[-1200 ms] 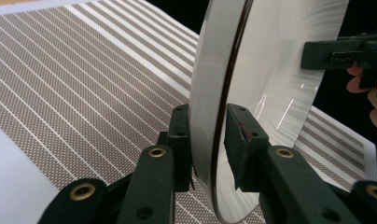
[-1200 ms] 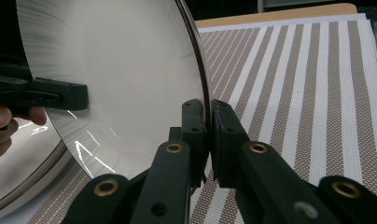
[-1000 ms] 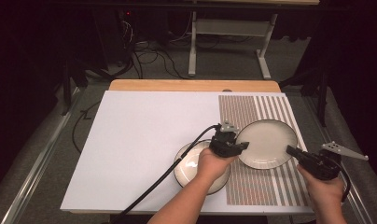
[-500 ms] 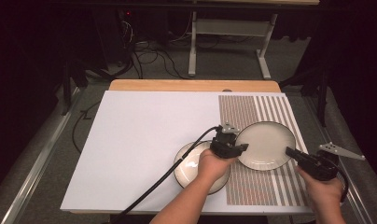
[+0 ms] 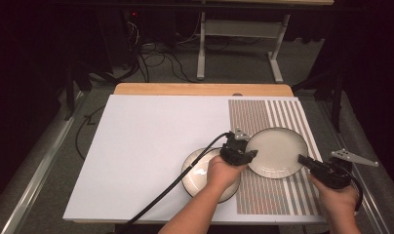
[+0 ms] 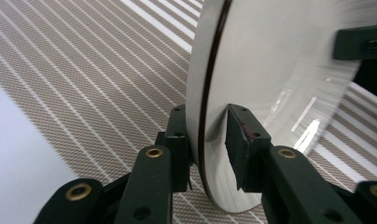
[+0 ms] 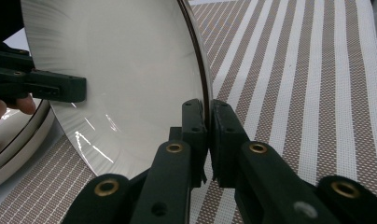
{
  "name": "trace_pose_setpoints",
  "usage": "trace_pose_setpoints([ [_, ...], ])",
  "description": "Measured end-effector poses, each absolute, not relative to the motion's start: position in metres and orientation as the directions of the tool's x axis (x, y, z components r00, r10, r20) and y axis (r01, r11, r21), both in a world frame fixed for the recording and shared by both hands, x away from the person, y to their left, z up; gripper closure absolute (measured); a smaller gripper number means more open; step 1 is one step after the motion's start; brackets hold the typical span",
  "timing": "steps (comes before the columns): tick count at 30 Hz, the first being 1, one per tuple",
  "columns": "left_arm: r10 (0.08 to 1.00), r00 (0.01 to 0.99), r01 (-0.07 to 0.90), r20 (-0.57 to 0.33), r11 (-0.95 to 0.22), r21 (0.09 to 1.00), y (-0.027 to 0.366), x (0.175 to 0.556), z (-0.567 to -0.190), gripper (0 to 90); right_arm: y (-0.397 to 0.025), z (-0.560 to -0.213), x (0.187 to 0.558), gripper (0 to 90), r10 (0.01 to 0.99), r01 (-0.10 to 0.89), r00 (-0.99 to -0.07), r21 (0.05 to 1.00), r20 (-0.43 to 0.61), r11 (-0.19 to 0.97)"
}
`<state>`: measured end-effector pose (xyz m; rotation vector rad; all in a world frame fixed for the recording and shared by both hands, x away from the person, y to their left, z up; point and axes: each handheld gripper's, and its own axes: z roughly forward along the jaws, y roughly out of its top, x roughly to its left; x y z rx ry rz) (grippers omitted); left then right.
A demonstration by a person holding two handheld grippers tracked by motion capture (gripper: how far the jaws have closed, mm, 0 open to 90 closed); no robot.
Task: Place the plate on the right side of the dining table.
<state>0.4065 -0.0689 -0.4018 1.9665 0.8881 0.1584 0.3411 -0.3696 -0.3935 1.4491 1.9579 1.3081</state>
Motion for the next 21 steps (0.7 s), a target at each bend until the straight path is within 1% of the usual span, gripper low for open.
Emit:
trace_pose_setpoints([
  [2,0.644,0.727,0.519,-0.238,-0.288,0.805,-0.069,0.407,-0.401,69.2,-0.369,-0.393,0.341,87.4,0.891,0.541,-0.399,0.840,0.217,0.038],
  [5,0.646,0.724,0.509,-0.242,-0.265,0.819,-0.067,0.407,-0.398,60.8,-0.368,-0.393,0.341,87.3,0.894,0.542,-0.394,0.840,0.214,0.038],
  [8,0.649,0.728,0.489,-0.221,-0.265,0.831,-0.062,0.406,-0.392,52.7,-0.368,-0.393,0.341,87.2,0.894,0.541,-0.394,0.840,0.212,0.038],
  [12,0.646,0.738,0.443,-0.193,-0.249,0.861,-0.048,0.400,-0.385,47.3,-0.368,-0.394,0.342,87.0,0.897,0.546,-0.383,0.837,0.219,0.029],
  [18,0.651,0.741,0.399,-0.163,-0.232,0.887,-0.017,0.388,-0.379,42.1,-0.368,-0.395,0.342,86.8,0.903,0.558,-0.363,0.830,0.230,0.014],
  [21,0.652,0.741,0.389,-0.159,-0.224,0.894,0.003,0.382,-0.378,43.7,-0.368,-0.395,0.343,86.6,0.904,0.563,-0.358,0.826,0.234,0.009],
])
